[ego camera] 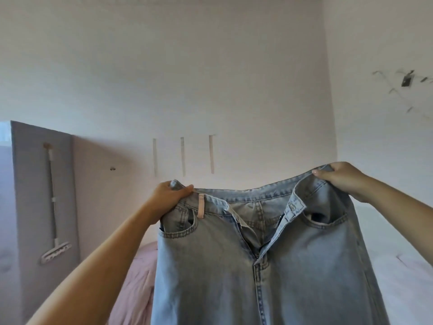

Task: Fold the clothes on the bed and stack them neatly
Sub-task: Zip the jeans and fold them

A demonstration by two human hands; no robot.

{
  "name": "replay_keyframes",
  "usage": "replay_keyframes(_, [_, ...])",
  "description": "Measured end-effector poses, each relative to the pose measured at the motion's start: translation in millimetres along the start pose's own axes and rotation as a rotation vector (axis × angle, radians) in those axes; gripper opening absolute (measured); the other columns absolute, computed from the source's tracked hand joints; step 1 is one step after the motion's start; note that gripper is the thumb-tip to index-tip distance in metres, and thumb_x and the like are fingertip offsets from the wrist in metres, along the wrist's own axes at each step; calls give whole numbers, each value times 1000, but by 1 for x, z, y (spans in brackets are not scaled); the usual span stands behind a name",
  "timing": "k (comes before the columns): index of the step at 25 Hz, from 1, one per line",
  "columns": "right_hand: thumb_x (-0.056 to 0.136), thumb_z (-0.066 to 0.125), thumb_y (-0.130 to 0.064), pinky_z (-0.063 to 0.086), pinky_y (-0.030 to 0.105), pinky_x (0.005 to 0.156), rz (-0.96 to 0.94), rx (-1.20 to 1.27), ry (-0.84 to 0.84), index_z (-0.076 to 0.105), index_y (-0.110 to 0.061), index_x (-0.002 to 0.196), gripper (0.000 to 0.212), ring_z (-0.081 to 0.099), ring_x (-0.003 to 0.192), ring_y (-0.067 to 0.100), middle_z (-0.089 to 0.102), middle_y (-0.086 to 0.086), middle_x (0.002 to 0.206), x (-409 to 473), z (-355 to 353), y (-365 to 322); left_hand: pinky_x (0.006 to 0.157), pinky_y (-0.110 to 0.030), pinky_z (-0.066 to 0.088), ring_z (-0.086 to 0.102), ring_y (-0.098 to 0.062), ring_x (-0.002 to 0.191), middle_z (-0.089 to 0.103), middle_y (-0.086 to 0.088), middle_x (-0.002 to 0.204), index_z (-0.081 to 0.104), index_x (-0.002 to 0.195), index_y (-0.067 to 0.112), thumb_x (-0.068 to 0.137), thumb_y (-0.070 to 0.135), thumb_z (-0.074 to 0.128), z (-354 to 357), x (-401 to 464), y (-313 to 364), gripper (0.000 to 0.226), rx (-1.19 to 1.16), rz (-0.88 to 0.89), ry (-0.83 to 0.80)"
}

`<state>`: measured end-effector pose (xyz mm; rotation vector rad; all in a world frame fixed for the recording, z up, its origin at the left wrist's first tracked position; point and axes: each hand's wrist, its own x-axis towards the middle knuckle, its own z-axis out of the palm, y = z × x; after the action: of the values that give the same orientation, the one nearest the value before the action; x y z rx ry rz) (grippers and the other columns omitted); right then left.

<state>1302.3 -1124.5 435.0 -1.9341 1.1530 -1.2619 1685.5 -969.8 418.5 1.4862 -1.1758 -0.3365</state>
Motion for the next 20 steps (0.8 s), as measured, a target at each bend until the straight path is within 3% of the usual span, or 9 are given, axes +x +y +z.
replay_keyframes(3, [103, 58, -26, 37, 36, 64, 125, -55, -183, 39, -15, 64, 45, 47, 61, 24, 45, 12, 64, -2, 43, 65, 81, -39, 59, 70, -26, 74, 72, -28, 106, 70, 94, 2, 95, 27, 69, 23, 3, -71, 25, 39, -163, -132])
replay_keyframes(5, [107, 50, -22, 48, 45, 88, 212, -80, -339, 55, 3, 78, 39, 63, 90, 39, 62, 32, 92, -6, 70, 115, 83, -43, 59, 72, -31, 81, 69, -31, 112, 72, 104, -1, 96, 31, 67, 34, -2, -123, 33, 113, -307, -250])
replay_keyframes(7, [108, 45, -17, 46, 43, 104, 319, -79, -485, 54, 19, 111, 37, 59, 120, 44, 63, 34, 117, -18, 96, 173, 81, -45, 58, 71, -37, 83, 68, -33, 105, 71, 102, -1, 98, 34, 65, 56, -18, -183, 35, 191, -430, -327])
replay_keyframes(10, [106, 49, -20, 46, 44, 105, 460, -97, -674, 55, 15, 119, 38, 62, 119, 39, 66, 28, 120, -41, 136, 264, 50, -23, 39, 49, -18, 48, 56, -10, 63, 64, 74, 12, 97, 38, 65, 96, -57, -276, 35, 284, -610, -400])
replay_keyframes(12, [106, 48, -17, 44, 51, 107, 523, -109, -786, 54, 19, 117, 38, 61, 119, 45, 63, 35, 122, -60, 162, 319, 47, -20, 32, 40, -14, 47, 44, -3, 57, 57, 71, 15, 99, 35, 63, 118, -83, -333, 35, 324, -709, -497])
replay_keyframes(15, [106, 47, -12, 49, 50, 103, 752, 7, -824, 51, 12, 121, 29, 62, 119, 42, 65, 28, 119, -79, 200, 384, 45, -20, 30, 37, -12, 46, 38, -2, 57, 45, 66, 18, 101, 31, 61, 144, -105, -407, 41, 301, -832, -615])
replay_keyframes(17, [105, 50, -15, 54, 46, 96, 887, -2, -893, 54, 5, 120, 25, 68, 107, 34, 68, 24, 117, -80, 229, 423, 55, -25, 45, 52, -15, 55, 52, -5, 63, 52, 70, 14, 103, 27, 57, 158, -105, -452, 36, 211, -1008, -763])
replay_keyframes(18, [105, 50, -17, 56, 44, 92, 948, -23, -958, 56, 3, 116, 23, 71, 98, 30, 71, 22, 111, -77, 243, 443, 68, -29, 53, 62, -18, 68, 63, -10, 75, 60, 79, 10, 104, 26, 54, 163, -103, -475, 31, 187, -1105, -885])
replay_keyframes(20, [107, 47, -17, 59, 39, 85, 1068, -76, -1113, 60, 0, 112, 22, 73, 83, 23, 75, 14, 97, -67, 274, 480, 91, -33, 56, 69, -23, 96, 71, -16, 105, 66, 104, 1, 106, 26, 51, 170, -92, -523, 29, 200, -1220, -1069])
